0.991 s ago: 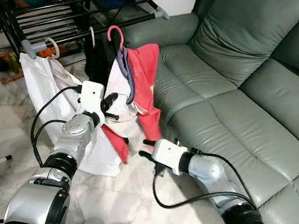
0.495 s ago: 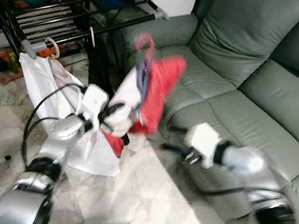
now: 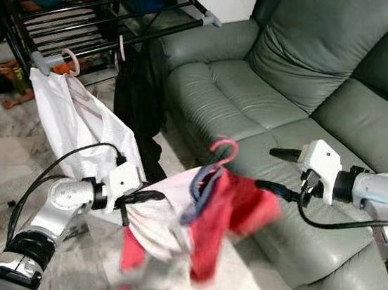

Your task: Hang hanger

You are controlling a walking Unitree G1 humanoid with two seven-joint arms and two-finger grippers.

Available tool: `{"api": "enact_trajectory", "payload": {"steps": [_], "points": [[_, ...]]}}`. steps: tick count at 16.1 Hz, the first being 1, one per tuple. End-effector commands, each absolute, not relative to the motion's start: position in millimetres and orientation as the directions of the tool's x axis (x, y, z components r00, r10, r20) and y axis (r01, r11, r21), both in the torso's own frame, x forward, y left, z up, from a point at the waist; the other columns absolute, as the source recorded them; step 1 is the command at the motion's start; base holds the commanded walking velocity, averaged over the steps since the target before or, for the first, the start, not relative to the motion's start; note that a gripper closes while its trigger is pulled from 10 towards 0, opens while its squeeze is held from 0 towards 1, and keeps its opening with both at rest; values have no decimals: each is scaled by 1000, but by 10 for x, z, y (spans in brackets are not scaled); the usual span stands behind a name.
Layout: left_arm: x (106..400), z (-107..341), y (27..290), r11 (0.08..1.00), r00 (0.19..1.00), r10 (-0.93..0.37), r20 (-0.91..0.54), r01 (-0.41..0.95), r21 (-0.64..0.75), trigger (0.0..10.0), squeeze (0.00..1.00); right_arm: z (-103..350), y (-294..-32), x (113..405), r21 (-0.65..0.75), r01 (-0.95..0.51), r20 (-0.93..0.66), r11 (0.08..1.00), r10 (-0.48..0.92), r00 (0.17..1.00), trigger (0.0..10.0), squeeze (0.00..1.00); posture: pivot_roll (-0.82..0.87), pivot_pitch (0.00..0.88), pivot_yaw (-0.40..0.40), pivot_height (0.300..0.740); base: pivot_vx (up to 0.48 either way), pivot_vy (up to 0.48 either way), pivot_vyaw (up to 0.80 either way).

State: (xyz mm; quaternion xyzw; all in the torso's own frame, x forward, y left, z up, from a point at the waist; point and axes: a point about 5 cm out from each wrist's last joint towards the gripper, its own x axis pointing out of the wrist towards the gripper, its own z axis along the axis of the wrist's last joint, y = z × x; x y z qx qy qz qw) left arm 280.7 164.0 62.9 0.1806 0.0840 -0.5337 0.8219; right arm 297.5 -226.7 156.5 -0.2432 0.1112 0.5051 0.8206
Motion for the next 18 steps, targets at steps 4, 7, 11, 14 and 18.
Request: {"api": "enact_trajectory", "payload": {"steps": [4, 7, 11, 14, 18], "points": [[2832, 835, 1448, 275, 346, -903, -253, 920, 278, 0, 0, 1535, -2352, 2885, -132, -949, -495, 285, 811, 313, 10000, 0, -76, 0, 10, 740, 0, 0, 0], [2816, 889, 1413, 242, 314, -918, -244, 928, 283, 0, 0, 1526, -2362, 2906, -129, -959, -518, 252, 808, 282, 7059, 0, -75, 0, 13, 740, 0, 0, 0], [2801, 912, 1418, 232, 306, -920, -245, 929, 287, 0, 0, 1524, -2395, 2924, -89, -972, -546, 217, 805, 230, 0, 0, -66, 0, 6, 740, 0, 0, 0], [2792, 923, 1419, 228, 301, -922, -243, 931, 286, 0, 0, 1487, -2436, 2969, -82, -975, -578, 207, 787, 216, 0, 0, -66, 0, 5, 740, 0, 0, 0], [2784, 925, 1402, 226, 297, -924, -241, 933, 282, 0, 0, 1417, -2499, 2986, -48, -983, -638, 180, 752, 168, 0, 0, -67, 0, -1, 740, 0, 0, 0]]}}
